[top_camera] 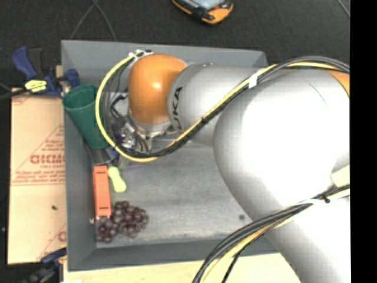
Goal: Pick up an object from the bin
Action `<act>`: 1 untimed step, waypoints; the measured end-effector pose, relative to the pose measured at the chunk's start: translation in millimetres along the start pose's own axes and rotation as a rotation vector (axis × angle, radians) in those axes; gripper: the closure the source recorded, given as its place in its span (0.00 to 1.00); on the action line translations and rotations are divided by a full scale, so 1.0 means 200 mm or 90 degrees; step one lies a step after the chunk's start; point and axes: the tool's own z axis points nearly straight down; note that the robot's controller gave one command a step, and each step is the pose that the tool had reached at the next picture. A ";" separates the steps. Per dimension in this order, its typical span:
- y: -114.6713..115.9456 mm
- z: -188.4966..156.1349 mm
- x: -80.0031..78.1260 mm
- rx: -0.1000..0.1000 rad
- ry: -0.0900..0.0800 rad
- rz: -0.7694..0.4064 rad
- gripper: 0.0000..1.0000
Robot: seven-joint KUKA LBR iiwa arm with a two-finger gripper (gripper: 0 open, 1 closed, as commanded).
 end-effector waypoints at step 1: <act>0.00 -0.05 0.00 0.000 0.001 0.000 1.00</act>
Offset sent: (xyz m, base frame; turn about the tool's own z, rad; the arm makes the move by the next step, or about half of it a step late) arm -0.0008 -0.0004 0.0198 0.0002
